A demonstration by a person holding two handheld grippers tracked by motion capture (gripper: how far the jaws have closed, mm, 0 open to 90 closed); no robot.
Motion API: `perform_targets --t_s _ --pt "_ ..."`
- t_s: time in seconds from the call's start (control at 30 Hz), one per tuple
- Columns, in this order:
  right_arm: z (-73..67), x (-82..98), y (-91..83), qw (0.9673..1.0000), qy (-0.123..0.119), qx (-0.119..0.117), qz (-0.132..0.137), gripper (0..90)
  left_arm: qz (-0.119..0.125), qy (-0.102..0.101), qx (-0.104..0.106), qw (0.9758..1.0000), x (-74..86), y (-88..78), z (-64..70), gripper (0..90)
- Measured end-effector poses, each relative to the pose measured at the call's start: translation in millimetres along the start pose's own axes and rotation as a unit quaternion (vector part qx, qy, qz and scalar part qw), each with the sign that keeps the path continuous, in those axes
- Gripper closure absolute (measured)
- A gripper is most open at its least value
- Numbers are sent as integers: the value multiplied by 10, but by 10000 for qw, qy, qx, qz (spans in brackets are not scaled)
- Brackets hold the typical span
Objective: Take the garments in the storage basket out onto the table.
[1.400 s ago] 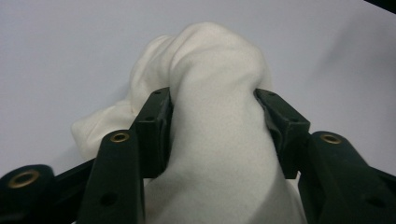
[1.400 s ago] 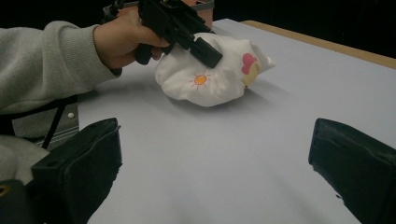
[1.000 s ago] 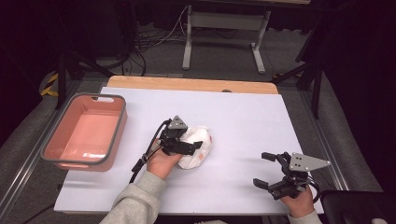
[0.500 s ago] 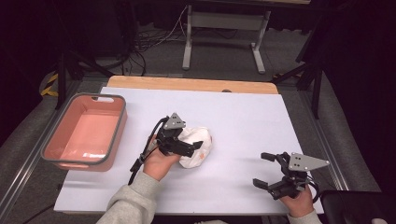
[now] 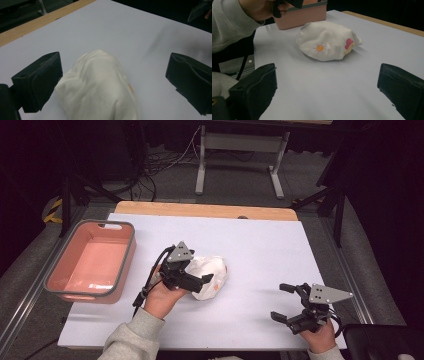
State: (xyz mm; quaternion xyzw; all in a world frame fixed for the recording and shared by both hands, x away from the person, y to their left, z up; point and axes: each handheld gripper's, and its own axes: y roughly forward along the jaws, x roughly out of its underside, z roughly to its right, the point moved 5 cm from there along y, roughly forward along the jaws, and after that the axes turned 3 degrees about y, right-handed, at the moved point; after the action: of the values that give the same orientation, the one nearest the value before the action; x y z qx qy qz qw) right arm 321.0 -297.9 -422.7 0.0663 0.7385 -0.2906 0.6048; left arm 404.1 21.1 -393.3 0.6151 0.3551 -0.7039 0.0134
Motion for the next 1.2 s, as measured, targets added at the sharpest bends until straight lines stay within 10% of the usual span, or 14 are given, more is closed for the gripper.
perform_targets --t_s 1.2 --pt "-28 -6 15 10000 -33 -34 -8 28 580 -114 34 9982 481 -938 -245 18"
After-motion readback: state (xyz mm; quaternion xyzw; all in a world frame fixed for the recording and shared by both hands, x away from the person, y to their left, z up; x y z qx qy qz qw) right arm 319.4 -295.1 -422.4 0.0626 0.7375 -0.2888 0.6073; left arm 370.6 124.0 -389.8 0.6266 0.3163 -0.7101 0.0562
